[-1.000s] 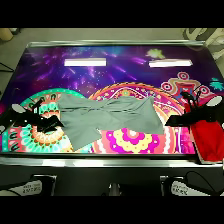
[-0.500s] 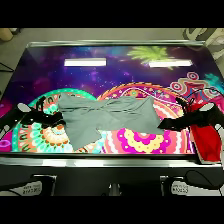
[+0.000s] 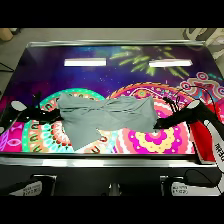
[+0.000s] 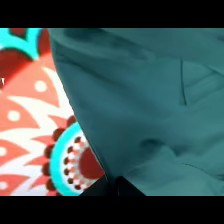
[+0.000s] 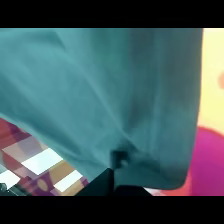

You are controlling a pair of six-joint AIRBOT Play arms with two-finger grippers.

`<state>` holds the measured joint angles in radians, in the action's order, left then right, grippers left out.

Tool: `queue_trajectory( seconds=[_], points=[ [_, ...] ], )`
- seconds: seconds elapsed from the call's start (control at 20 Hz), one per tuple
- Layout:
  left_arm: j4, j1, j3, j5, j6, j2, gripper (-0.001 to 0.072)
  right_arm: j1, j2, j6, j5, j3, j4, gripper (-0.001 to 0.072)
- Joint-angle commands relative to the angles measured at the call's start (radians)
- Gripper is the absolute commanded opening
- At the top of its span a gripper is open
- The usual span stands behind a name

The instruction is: Fold the shirts.

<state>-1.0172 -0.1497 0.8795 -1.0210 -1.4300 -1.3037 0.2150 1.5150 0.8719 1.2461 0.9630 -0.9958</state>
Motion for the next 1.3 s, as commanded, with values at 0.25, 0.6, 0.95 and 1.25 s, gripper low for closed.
queue_trajectory(
  seconds=[0.25,0.6,0.95,1.25],
  points=[
    [-0.008,-0.032,0.631,-0.005,0.028,0.419,0.0023,-0.024,-0.409,-0.006,0.051,0.644,-0.095,0.0015],
    [-0.109,-0.032,1.014,0.128,-0.152,0.686,0.0023,-0.024,-0.865,0.087,-0.293,0.908,-0.370,0.0015],
    [-0.132,-0.032,1.014,-0.011,-0.240,0.678,0.0022,-0.024,-0.841,0.153,-0.058,0.908,-0.383,0.0015],
    [-0.187,-0.031,0.997,-0.311,-0.234,0.512,0.0024,-0.024,-0.621,0.133,0.249,0.907,-0.378,0.0015]
  ],
)
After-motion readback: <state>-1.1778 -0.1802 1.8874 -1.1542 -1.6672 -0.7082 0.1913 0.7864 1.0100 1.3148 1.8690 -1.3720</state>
